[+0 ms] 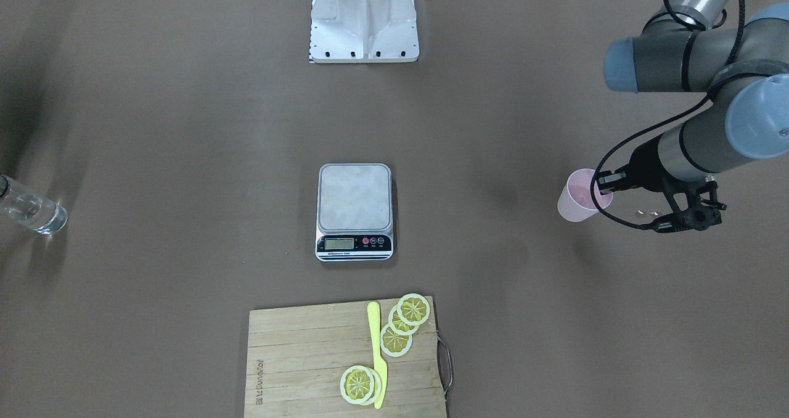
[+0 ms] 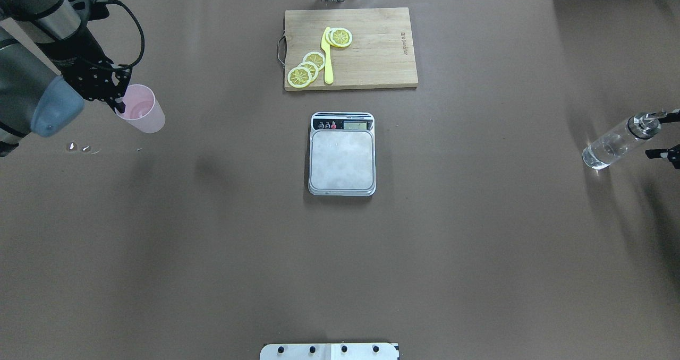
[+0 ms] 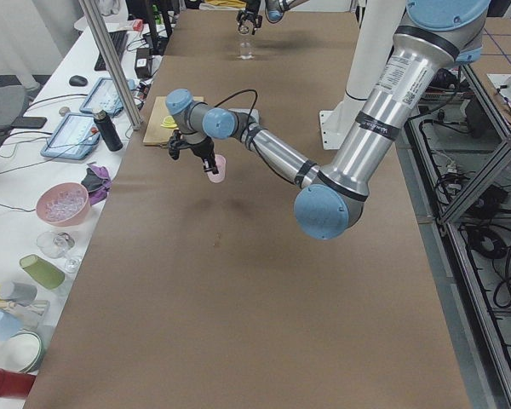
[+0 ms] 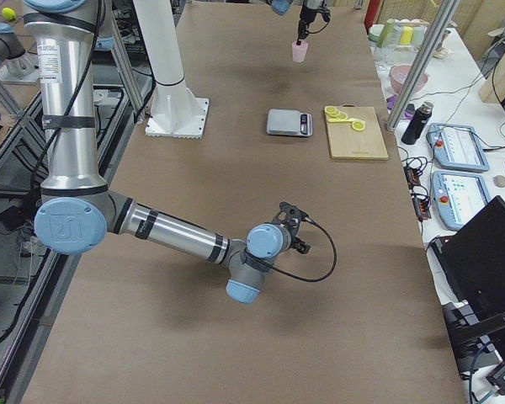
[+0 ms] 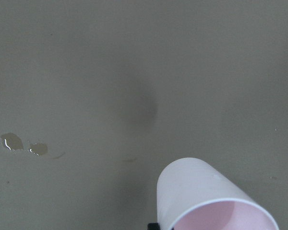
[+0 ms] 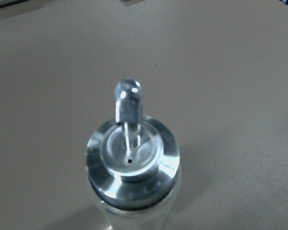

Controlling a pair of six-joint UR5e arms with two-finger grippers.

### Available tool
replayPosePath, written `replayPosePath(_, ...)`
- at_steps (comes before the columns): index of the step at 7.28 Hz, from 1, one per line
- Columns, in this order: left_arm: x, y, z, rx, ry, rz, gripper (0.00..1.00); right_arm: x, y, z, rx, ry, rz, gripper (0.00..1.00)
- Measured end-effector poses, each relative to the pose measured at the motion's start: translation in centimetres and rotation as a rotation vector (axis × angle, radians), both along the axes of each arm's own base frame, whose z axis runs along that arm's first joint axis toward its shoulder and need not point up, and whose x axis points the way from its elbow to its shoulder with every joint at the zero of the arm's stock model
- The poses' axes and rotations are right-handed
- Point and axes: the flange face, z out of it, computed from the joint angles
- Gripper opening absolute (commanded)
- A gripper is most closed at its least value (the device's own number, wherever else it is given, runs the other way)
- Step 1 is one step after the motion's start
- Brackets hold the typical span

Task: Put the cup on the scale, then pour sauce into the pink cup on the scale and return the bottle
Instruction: 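Carry the pink cup with the left gripper over the scale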

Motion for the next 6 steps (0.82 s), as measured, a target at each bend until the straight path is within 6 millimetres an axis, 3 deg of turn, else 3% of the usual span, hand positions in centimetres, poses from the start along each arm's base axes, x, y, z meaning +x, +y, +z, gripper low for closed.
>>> replayPosePath(3,3.9,-0.2,-5.1,-0.023,0.021,-0.018,0.0,-1.1,-0.3,-0.3,0.004,0.0,-0.014,1.0)
replayPosePath(6,8.5,0.9,-10.3,-0.056,0.04,-0.03,0.0,-1.8,-0.6,-0.7,0.007,0.0,-0.013,1.0)
